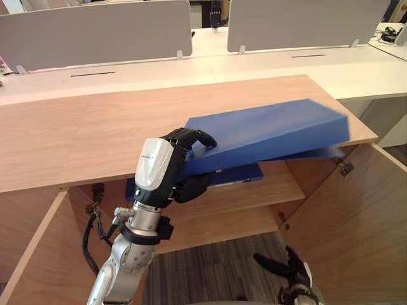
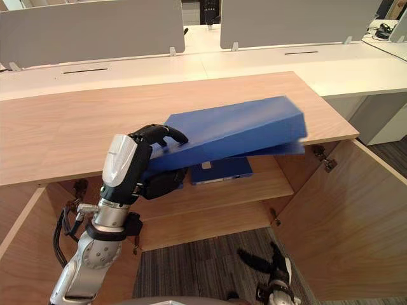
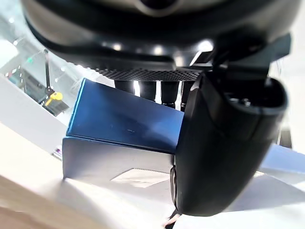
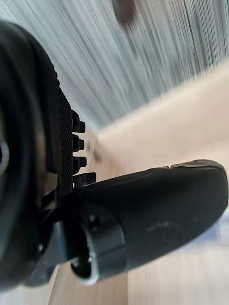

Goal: Walk over to the cabinet, pick up the folder, carry it to the office cabinet, place the folder inside the office cabinet, then close the office cabinet door

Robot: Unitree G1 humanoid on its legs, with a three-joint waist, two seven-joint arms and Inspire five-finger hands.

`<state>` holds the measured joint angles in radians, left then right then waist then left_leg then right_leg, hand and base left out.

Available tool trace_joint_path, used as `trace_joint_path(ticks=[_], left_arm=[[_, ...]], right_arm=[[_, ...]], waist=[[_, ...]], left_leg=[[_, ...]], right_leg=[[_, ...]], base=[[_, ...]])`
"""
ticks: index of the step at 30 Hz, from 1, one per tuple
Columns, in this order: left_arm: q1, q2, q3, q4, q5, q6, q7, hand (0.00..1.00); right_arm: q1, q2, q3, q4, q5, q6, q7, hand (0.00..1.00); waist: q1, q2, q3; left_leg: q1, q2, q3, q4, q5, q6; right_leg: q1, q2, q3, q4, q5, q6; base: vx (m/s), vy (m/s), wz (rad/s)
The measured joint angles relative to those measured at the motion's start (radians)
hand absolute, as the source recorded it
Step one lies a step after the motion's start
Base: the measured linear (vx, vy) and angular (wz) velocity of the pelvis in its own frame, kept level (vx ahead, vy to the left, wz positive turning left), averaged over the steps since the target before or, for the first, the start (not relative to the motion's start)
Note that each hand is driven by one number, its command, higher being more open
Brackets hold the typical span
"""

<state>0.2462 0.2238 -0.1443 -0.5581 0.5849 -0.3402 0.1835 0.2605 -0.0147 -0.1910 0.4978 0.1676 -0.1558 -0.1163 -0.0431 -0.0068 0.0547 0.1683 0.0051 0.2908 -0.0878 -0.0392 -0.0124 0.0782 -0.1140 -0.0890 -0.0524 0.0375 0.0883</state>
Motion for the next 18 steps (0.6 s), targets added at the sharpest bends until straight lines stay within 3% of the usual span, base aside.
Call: trace_joint_path(ticks=[3, 8, 11, 18], left_arm=[[0.054, -0.043, 0.008, -0.04, -0.153, -0.018, -0.027, 0.0], [0.128, -0.111, 0.101, -0.061, -0.653, -0.011, -0.137, 0.0], [0.141, -0.129, 0.124, -0.061, -0.854, 0.01, -0.186, 0.0], [0.149, -0.119, 0.104, -0.058, -1.029, 0.056, -0.304, 0.0]], right_arm=[[0.031, 0.034, -0.016, -0.198, 0.06, -0.034, 0.006, 1.0], [0.061, 0.066, -0.061, -0.518, 0.173, -0.054, 0.017, 1.0], [0.06, 0.064, -0.067, -0.676, 0.233, -0.068, 0.042, 1.0], [-0.064, -0.015, 0.049, -0.899, 0.334, -0.118, 0.15, 1.0]], waist=[[0.0, -0.002, 0.001], [0.0, -0.009, 0.01], [0.001, -0.012, 0.021], [0.0, -0.012, 0.027]], left_leg=[[0.0, -0.001, 0.004, 0.0, -0.003, 0.002], [-0.002, 0.002, 0.015, 0.02, -0.02, 0.002], [-0.001, 0.003, 0.02, 0.032, -0.029, 0.001], [-0.001, 0.006, 0.028, 0.058, -0.047, 0.002]], right_leg=[[-0.002, -0.001, 0.005, 0.001, 0.001, 0.001], [-0.002, 0.0, 0.017, 0.001, 0.001, 0.001], [0.0, -0.001, 0.023, 0.003, 0.001, 0.001], [0.007, -0.001, 0.031, 0.004, 0.001, 0.001]], base=[[-0.02, -0.024, -0.05], [-0.02, -0.032, -0.07], [-0.02, -0.03, -0.06], [-0.02, -0.025, -0.03]])
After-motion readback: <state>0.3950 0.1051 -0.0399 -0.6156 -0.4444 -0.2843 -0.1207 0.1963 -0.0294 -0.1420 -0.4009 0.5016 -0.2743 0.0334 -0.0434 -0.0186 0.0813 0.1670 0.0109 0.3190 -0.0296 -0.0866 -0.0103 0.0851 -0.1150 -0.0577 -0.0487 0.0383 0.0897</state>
